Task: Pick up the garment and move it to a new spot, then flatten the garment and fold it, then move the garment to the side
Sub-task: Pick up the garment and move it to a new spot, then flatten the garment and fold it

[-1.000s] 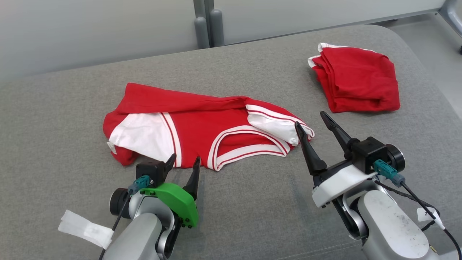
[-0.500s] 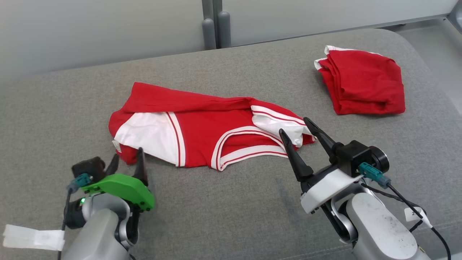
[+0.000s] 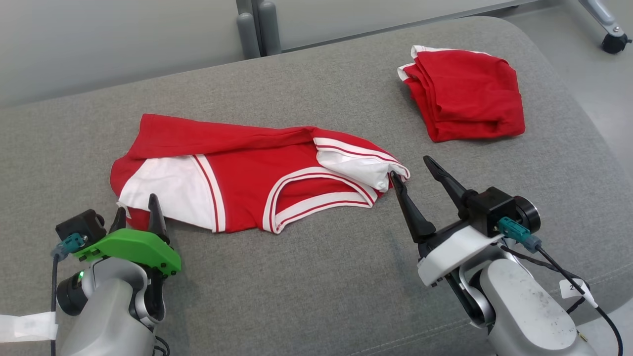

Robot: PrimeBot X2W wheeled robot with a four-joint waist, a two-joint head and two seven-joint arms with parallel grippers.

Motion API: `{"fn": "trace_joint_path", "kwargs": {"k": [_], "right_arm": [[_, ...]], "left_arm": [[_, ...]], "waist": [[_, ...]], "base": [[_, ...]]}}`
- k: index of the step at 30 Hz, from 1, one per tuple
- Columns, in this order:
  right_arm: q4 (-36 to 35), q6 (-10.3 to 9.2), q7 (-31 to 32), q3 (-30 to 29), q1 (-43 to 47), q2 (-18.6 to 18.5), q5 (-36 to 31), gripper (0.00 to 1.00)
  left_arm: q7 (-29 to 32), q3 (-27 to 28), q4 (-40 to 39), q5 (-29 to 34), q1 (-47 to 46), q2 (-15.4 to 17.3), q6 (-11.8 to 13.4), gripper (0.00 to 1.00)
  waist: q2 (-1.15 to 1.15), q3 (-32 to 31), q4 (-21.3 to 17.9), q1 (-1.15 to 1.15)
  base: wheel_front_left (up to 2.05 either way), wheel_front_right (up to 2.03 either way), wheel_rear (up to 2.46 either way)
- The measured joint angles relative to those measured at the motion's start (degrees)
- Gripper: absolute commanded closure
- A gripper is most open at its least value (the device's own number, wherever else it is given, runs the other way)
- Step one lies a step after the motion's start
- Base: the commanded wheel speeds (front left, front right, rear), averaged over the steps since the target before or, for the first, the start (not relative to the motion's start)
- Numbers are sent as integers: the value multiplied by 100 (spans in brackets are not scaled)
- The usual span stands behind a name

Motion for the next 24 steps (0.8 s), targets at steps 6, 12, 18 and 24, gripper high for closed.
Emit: {"fn": "trace_joint_path", "kwargs": {"k": [6, 12, 18, 24], "right_arm": [[4, -1, 0, -22, -41, -29, -8, 0], [33, -41, 0, -56, -41, -49, -8, 0], [42, -51, -1, -125, -40, -74, -7, 0], [37, 21, -1, -7, -40, -62, -7, 0]], "left_arm": [[0, 180, 19, 37, -130, 8, 48, 7], [0, 237, 7, 192, -231, -32, 48, 100], [0, 99, -24, 375, -231, -179, 44, 100], [-12, -145, -392, 533, -231, -318, -182, 100]], "waist": [[0, 76, -111, 0], [0, 93, -113, 0], [0, 65, -3, 0], [0, 25, 153, 0]], "base": [[0, 0, 0], [0, 0, 0], [0, 0, 0], [0, 0, 0]]}}
